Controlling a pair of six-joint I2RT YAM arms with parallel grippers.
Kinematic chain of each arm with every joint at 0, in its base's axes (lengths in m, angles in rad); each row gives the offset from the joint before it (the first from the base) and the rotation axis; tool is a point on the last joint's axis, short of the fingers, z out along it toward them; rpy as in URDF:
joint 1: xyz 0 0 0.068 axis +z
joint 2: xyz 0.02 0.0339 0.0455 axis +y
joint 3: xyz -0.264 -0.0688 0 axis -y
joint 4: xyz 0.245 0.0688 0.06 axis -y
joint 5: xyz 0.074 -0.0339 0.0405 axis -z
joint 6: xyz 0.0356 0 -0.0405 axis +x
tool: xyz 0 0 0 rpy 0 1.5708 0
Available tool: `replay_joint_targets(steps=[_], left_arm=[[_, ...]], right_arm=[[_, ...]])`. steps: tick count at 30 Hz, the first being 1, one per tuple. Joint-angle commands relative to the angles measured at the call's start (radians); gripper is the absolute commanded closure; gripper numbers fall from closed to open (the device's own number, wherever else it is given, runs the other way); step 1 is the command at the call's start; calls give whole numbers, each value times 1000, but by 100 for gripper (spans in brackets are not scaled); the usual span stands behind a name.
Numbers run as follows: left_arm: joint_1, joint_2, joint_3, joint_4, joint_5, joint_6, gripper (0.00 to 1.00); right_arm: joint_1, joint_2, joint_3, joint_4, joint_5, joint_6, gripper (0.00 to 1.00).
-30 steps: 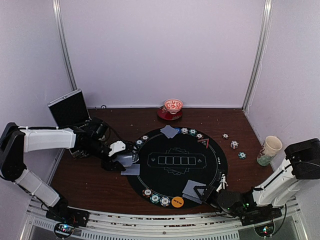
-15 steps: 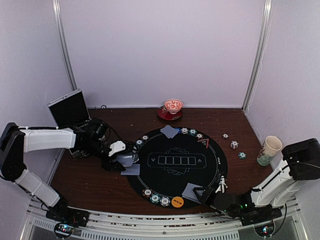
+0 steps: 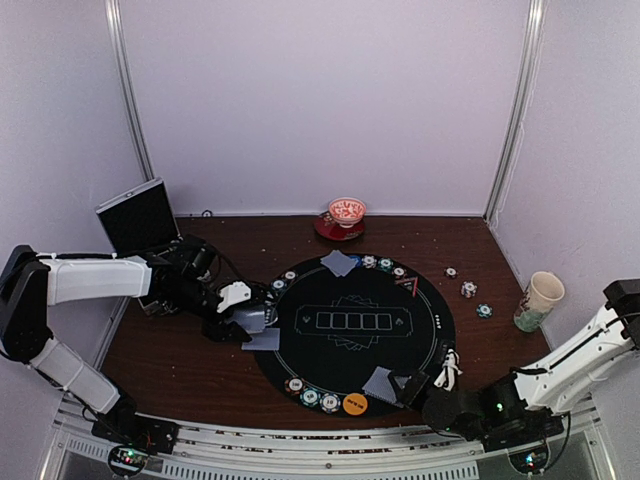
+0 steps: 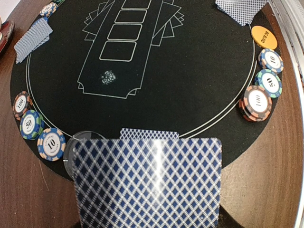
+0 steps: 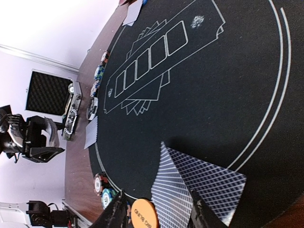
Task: Distribute texas hold em gaming equipment
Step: Distribute the poker card in the big blind area, then pick up the poker card from the face-down deck piles.
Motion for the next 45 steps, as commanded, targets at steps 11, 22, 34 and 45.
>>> replay_joint_targets(steps=[11,22,34,45], left_arm=[[-3,-24,1,13,20,6,42],[-3,-25,2,13,17,3,42],[-3,-22,0,13,15,4,42],[-3,-29,-2,12,21,9,42]], right_arm=[[29,-197,74,-597,194,150,38],[-80,-166,276,-340,79,-441,0],[-533,142,396,167,-739,-767,0],[-565,592,714,395,-1188,-789,2]])
